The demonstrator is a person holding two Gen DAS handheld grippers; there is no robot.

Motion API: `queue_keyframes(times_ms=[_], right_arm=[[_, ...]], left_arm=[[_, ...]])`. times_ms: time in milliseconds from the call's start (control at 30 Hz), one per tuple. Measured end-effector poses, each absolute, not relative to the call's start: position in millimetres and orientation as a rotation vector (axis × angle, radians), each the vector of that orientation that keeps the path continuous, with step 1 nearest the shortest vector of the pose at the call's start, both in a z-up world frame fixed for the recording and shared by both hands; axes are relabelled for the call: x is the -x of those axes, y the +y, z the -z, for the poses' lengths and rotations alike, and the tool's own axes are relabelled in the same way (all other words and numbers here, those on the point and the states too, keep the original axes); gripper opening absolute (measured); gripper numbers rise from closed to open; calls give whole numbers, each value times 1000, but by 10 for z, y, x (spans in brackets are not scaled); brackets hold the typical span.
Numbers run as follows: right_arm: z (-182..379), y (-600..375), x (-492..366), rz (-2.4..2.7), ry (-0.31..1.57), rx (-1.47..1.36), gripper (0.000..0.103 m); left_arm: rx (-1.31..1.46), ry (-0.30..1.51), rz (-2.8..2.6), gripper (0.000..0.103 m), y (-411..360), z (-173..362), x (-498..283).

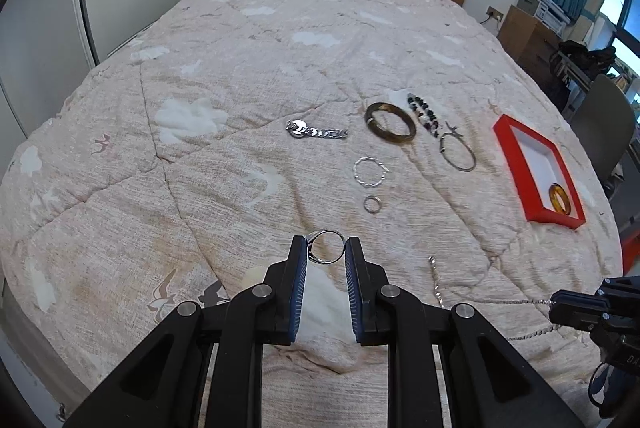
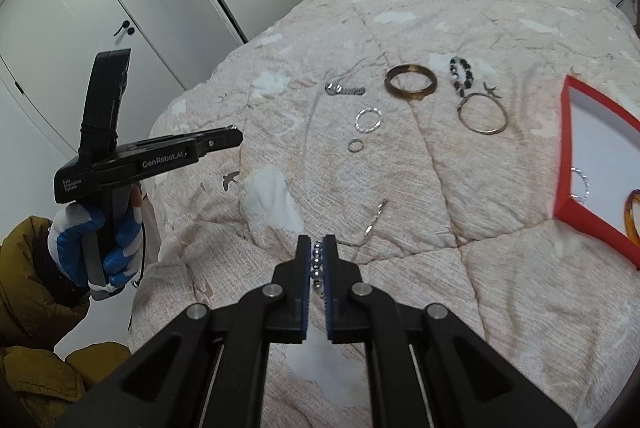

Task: Organize jewelry
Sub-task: 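Carry the ring and necklace into the red box and open both tools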

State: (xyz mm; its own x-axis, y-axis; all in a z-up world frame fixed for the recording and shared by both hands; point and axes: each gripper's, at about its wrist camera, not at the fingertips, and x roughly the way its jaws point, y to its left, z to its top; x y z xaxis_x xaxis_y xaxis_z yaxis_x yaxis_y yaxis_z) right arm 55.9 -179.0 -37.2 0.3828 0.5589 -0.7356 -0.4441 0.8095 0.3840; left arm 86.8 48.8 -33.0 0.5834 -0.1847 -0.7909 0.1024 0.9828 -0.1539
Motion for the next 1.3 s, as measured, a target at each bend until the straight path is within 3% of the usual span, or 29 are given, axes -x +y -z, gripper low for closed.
queue_keyframes(times_ms=[300, 767, 1300], right_arm=[[15, -2253, -330, -553, 875, -176, 5], [-513, -3319, -378, -348, 724, -213, 5], [-715, -4136, -909, -216, 674, -213, 5]], left_arm=[[69, 892, 254, 19, 55, 11, -729], [-69, 827, 434, 19, -1221, -504, -852], [-147, 856, 534, 19, -2274, -402, -1290]])
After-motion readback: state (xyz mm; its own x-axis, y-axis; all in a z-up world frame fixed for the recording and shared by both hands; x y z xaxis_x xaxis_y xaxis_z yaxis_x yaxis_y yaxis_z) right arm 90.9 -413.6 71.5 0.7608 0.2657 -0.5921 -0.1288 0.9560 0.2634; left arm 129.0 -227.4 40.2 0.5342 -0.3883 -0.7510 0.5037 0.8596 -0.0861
